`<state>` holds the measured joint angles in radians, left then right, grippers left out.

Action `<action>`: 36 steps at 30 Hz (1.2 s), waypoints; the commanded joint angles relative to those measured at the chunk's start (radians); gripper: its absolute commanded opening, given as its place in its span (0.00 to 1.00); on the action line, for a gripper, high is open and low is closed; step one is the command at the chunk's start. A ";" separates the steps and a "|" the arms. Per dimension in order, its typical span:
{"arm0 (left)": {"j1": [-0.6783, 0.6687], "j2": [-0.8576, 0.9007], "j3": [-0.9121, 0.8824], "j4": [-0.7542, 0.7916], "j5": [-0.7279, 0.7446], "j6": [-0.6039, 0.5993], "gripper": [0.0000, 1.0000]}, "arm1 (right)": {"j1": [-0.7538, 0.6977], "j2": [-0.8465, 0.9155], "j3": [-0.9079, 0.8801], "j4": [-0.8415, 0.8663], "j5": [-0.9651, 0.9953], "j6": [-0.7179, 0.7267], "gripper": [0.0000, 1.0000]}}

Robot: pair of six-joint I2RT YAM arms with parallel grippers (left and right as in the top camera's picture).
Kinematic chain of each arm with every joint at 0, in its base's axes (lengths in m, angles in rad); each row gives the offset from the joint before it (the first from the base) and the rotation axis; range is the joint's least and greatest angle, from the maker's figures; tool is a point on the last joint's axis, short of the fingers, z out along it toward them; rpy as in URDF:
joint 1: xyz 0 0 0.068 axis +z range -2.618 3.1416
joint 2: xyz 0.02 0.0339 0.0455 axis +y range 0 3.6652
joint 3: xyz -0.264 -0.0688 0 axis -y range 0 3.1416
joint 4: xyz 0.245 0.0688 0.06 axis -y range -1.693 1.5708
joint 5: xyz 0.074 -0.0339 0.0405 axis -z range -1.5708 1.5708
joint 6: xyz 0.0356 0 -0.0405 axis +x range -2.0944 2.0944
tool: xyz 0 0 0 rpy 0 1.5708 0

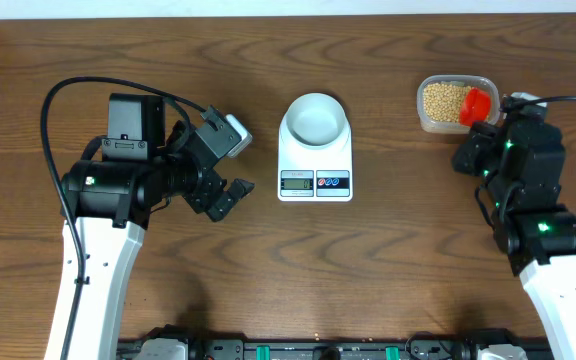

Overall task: Scoop item into bowl and weigh 50g on scale
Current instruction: 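Lower the red scoop with the right gripper into the soybean tub, then push the scoop down into the soybeans with the right gripper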

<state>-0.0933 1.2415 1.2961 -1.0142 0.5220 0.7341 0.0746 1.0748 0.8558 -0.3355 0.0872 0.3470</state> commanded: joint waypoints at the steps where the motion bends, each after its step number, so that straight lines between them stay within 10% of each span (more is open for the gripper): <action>1: 0.004 -0.011 0.017 -0.003 0.017 0.010 0.98 | -0.042 0.010 0.018 0.011 0.023 -0.016 0.01; 36: 0.004 -0.011 0.017 -0.003 0.016 0.010 0.98 | -0.182 0.010 0.051 -0.008 -0.015 -0.169 0.01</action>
<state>-0.0933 1.2415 1.2961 -1.0142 0.5220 0.7341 -0.0944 1.0912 0.8684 -0.3405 0.0715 0.2253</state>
